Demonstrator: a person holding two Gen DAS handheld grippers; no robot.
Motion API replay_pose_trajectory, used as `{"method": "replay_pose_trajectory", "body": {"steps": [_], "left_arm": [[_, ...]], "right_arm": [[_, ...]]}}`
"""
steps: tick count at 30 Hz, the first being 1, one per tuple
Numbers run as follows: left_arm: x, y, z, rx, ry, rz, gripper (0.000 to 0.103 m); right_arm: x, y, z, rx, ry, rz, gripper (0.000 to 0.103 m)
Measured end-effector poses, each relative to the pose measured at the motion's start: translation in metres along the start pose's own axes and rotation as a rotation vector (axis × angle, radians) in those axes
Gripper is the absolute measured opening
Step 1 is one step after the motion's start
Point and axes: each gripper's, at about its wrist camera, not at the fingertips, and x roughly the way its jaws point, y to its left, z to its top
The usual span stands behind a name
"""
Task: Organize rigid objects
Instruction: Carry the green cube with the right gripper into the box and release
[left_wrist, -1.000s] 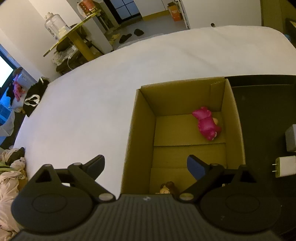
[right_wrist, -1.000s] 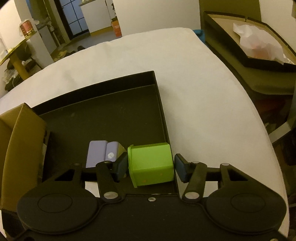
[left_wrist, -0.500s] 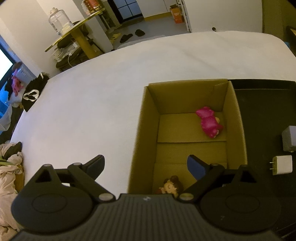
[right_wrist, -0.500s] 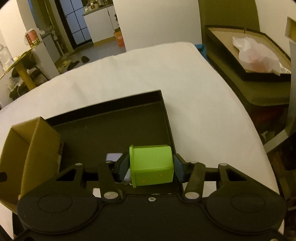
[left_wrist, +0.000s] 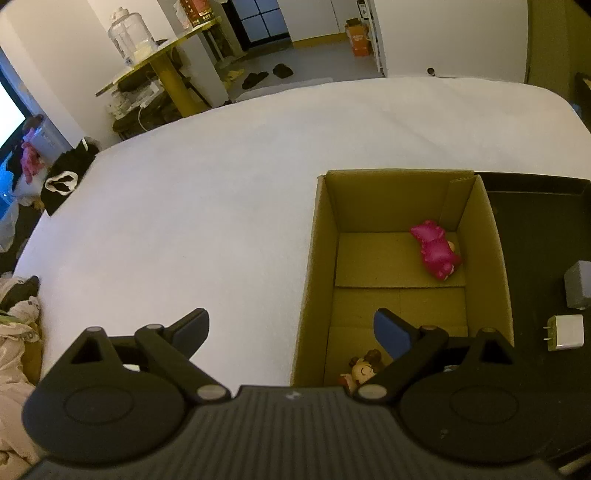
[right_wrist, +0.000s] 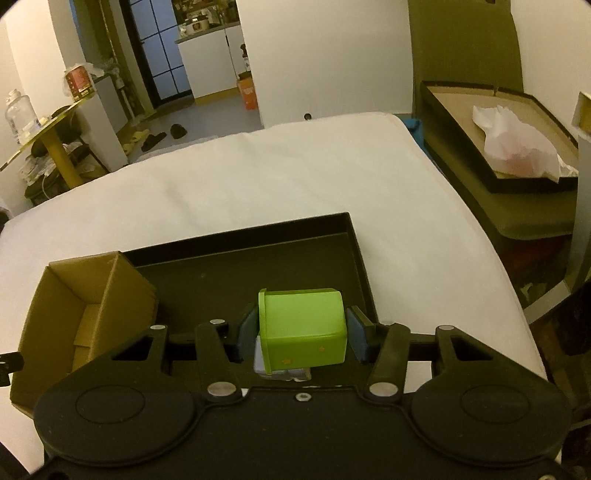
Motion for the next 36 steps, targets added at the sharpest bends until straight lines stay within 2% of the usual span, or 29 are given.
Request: {"method": "replay_pose_trajectory", "body": {"steps": [6,18,28,36], "left_arm": [[0.002,0.009,-0.002,0.015,-0.009,-0.032,0.095],[0.014,0.023,-0.007,-0.021,-0.003,-0.108,0.095],[0.027,0.031,-0.008,-0.05,0.01,-0.142,0.095],[0.036,0.04,-0.01,-0.086,0.027,-0.186,0.093]], "right_arm": [[-0.007,0.017,0.006,-0.025,-0.033,0.045,0.05],[-0.011,0.06,0.017,-0.082,-0.082,0.153,0.05],[-0.004,0.104,0.017,-0.119,-0.074,0.23,0.05],[-0.002,0.14,0.019,-0.19,-0.054,0.252,0.05]]}}
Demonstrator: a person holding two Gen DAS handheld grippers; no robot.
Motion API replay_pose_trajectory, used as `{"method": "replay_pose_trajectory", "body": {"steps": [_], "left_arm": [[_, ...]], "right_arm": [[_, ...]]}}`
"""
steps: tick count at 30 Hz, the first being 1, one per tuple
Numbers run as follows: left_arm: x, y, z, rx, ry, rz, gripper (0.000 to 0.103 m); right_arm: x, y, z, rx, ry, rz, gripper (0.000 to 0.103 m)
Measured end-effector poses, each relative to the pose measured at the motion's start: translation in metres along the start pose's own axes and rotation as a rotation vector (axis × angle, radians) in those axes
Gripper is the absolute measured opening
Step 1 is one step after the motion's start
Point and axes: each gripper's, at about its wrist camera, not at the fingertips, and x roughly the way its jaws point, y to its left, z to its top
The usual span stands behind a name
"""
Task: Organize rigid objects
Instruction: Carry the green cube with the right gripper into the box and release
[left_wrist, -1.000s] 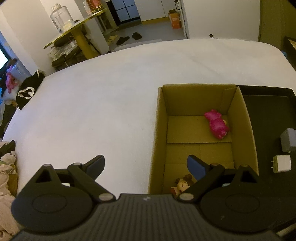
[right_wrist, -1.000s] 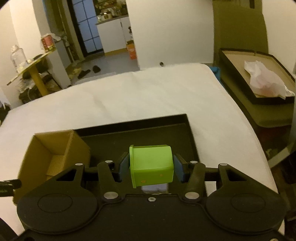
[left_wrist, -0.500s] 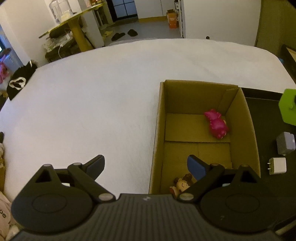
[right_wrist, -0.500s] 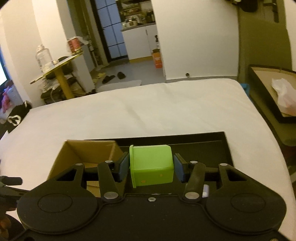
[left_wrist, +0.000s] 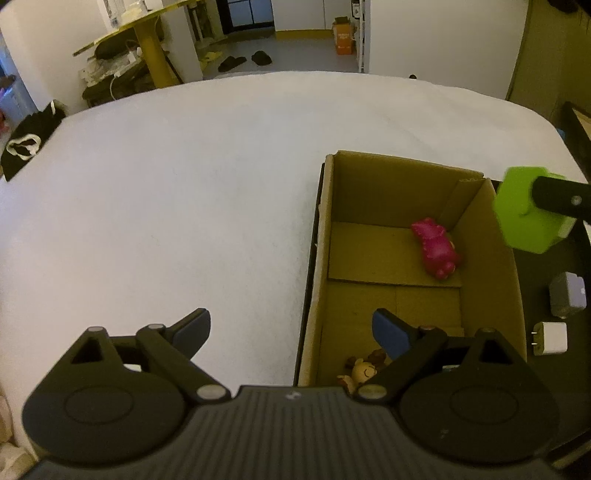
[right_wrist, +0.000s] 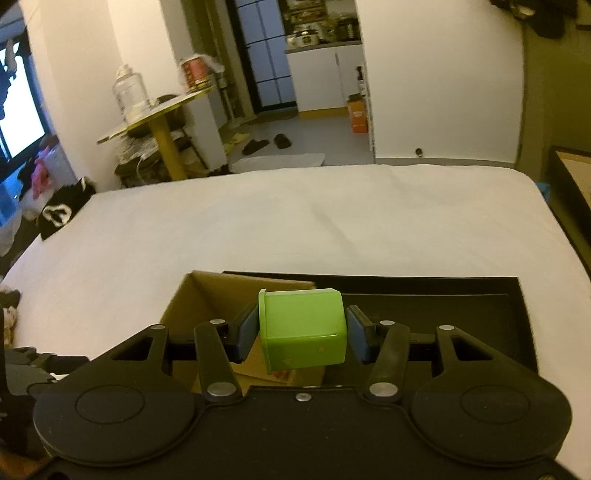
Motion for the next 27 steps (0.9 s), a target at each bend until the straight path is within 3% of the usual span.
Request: {"method": "replay_pose_trajectory", "body": {"steps": [5,10,16,19,22,27], "left_arm": [[0.002,0.003,-0.001,-0.003,-0.003,-0.034,0.083],[0.008,0.004,-0.002,-0.001,0.023,-0.046,0.053],[0.013,0.012,-0.002,-0.032,0.05,-0.096,0.034],[0.014,0.015,-0.003,-0.049,0.055,-0.108,0.028],[0.014,0.016,-0.002,-0.057,0.055,-0.118,0.027],[0.012,0.015,-0.003,-0.039,0.05,-0.111,0.027]], "right_arm": [[0.01,0.014,0.0,0.014,0.04,0.012,0.05],[0.021,0.023,-0.002,0.054,0.084,0.018,0.05],[0.03,0.037,-0.001,0.065,0.111,0.029,0.05],[0.034,0.042,0.006,0.123,0.109,0.064,0.052],[0.032,0.038,0.009,0.196,0.094,0.112,0.063],[0.029,0.028,0.007,0.213,0.094,0.103,0.063]]}}
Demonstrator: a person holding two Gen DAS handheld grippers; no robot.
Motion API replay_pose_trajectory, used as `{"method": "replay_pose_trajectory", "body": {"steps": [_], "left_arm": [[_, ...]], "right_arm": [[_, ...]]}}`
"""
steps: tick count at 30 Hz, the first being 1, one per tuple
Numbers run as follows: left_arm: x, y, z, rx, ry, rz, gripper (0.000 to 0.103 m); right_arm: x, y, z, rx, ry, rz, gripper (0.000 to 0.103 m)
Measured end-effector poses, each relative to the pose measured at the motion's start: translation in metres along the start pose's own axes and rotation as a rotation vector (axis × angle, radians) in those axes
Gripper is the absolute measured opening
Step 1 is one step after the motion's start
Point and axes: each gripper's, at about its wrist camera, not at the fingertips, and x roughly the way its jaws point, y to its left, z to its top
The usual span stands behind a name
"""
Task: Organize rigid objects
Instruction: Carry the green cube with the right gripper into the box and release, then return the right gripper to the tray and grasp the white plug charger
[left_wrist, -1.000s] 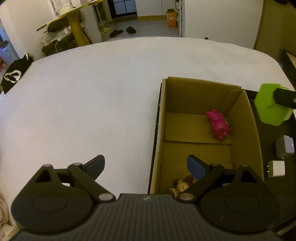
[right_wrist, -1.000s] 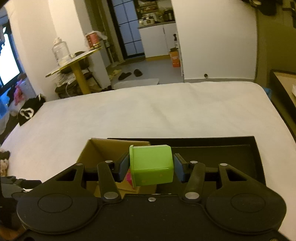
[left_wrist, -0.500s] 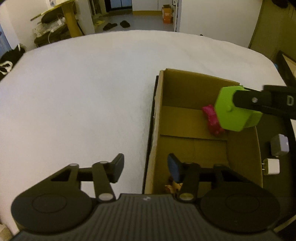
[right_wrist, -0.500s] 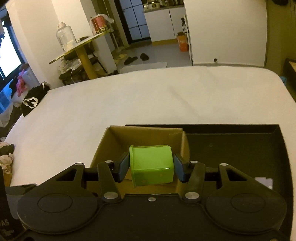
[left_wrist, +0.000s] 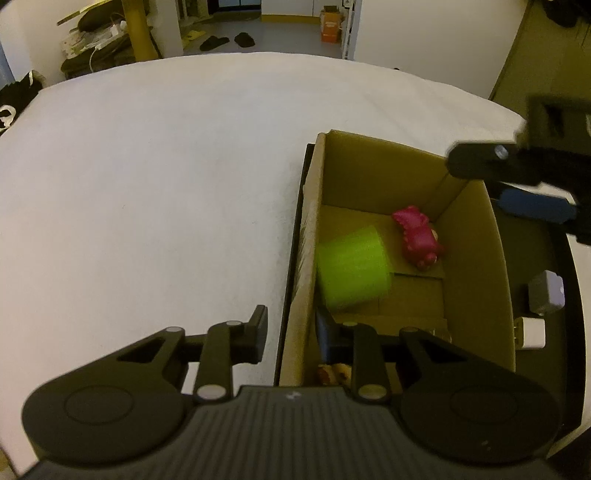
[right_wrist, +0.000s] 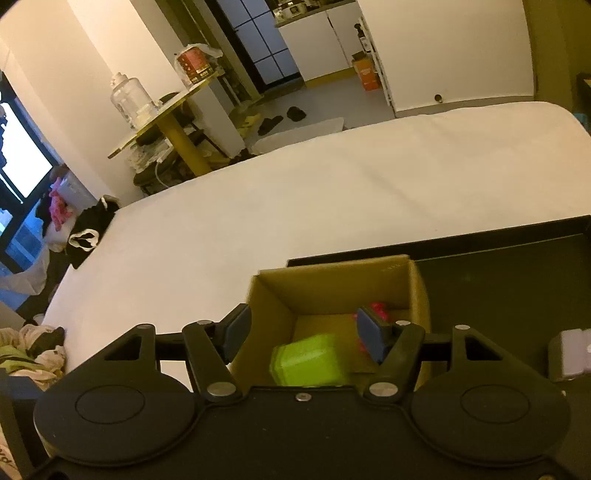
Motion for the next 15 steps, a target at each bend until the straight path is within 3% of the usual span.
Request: {"method": "replay_pose_trajectory", "body": {"steps": [15], "left_arm": [[-0.007,-0.012,0.0,0.035,-0.013,0.066,0.027]], "right_arm": [[-0.026,-0.042,-0.012,0.038,-0.02,-0.079,0.063]]}}
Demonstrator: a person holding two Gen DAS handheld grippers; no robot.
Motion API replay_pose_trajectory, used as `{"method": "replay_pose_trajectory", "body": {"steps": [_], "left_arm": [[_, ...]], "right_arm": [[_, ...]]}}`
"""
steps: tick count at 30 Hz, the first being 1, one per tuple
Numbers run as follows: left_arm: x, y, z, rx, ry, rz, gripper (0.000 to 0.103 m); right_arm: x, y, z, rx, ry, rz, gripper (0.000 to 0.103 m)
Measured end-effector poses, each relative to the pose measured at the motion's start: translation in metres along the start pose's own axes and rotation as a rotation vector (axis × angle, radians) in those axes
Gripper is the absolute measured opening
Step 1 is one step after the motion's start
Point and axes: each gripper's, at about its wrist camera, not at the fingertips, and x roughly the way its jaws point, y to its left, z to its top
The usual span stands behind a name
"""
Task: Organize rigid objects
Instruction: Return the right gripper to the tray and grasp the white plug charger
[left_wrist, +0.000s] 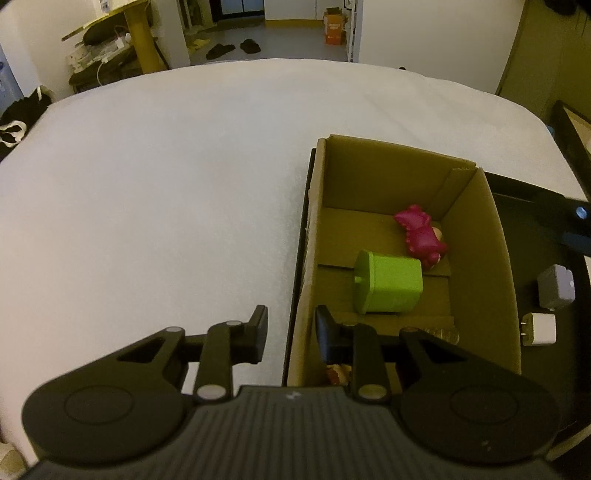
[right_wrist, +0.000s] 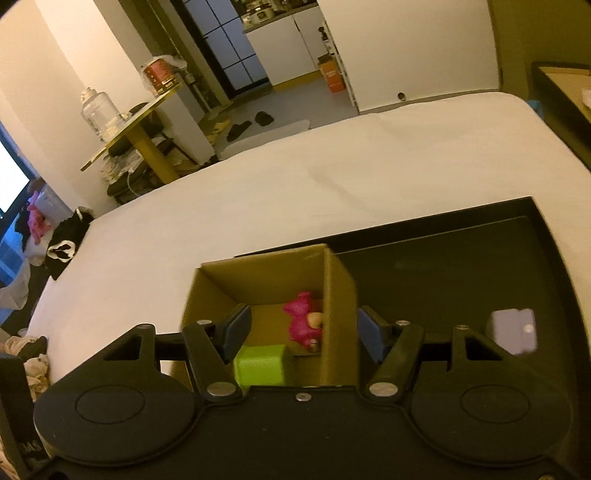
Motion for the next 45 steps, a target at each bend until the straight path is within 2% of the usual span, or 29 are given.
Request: {"method": "replay_pose_trajectory", "body": {"steps": [6,8,10,13,22,29,36,45], "left_arm": [[-0.007,-0.012,0.0,0.052,-0.019,0.05,0.031],[-0.008,-0.017,-0.001,0.068,-0.025,0.074,0.037],[-0.011,-0.022,-0.002,0.086,-0.04,0.11,0.05],[-0.015,-0.027,-0.003,0.103,-0.062,0.144,0.061],[-0.015,-0.041,-0.005,0.159,-0.065,0.203,0.081],[-0.008,-0.049,-0.002,0.175,-0.041,0.246,0.085],[-0.001,-0.064,-0.003,0.236,-0.034,0.297,0.087],[0.008,-0.076,-0.002,0.283,-0.006,0.341,0.087]], "right_arm": [[-0.009,-0.023,-0.008,0.029,-0.007,-0.015,0.065],[-0.012,-0.032,-0.01,0.041,-0.005,-0.026,0.066],[-0.013,-0.039,-0.013,0.048,-0.004,-0.048,0.069],[-0.014,-0.048,-0.019,0.048,0.005,-0.086,0.069],[-0.012,-0.09,-0.044,0.095,0.039,-0.114,0.079],[-0.003,-0.112,-0.056,0.106,0.067,-0.141,0.09],[0.012,-0.125,-0.062,0.096,0.101,-0.179,0.092],[0.039,-0.114,-0.067,0.04,0.145,-0.211,0.093]]}}
